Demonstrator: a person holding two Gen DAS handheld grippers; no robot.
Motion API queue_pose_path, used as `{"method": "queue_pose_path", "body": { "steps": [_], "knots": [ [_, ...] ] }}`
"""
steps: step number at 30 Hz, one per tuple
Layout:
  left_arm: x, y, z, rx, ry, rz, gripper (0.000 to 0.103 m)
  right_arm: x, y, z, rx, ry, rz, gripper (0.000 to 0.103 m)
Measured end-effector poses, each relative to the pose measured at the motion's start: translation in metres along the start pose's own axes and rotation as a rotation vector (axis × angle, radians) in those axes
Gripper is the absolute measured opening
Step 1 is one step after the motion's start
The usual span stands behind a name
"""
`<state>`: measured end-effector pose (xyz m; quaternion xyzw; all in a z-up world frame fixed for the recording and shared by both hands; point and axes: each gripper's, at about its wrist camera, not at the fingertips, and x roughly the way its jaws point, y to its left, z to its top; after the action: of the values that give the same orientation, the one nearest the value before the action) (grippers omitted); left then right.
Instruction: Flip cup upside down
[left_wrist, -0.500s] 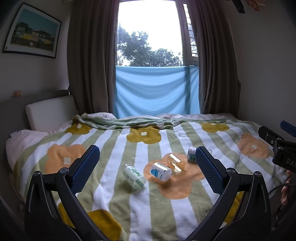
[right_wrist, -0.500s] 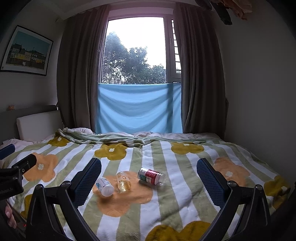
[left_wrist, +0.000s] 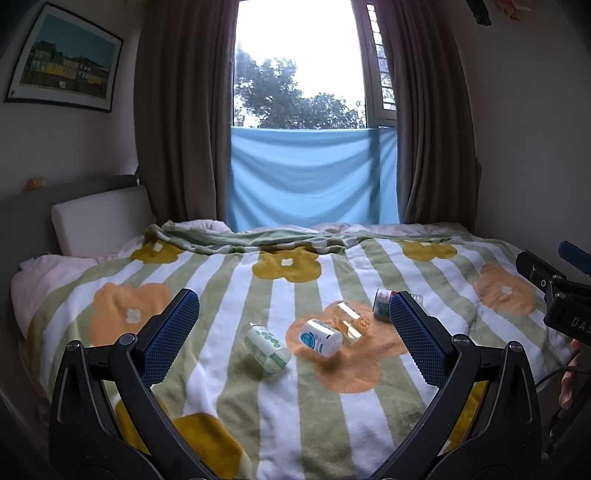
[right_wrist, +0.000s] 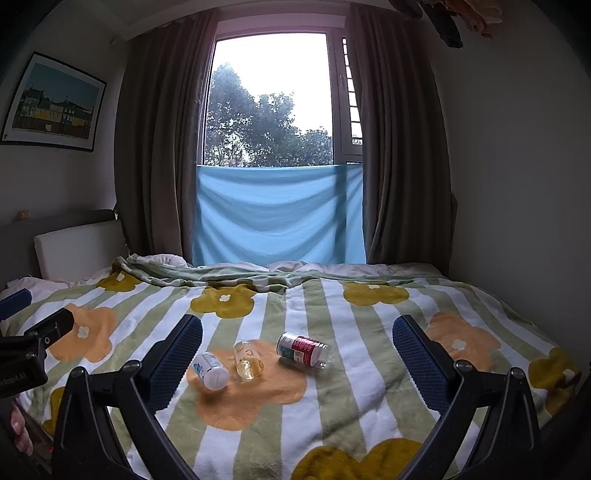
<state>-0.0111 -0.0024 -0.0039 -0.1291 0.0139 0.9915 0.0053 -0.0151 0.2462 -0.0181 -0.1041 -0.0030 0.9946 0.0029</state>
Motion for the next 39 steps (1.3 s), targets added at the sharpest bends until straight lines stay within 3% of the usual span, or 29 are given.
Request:
{"method": "queue_pose_path", "body": {
  "steps": [39],
  "knots": [
    [0.016, 0.006, -0.004, -0.039, 0.058, 0.016, 0.103, 0.006, 0.008, -0.002, -0.011, 0.009, 0.008, 0.103]
  ]
}}
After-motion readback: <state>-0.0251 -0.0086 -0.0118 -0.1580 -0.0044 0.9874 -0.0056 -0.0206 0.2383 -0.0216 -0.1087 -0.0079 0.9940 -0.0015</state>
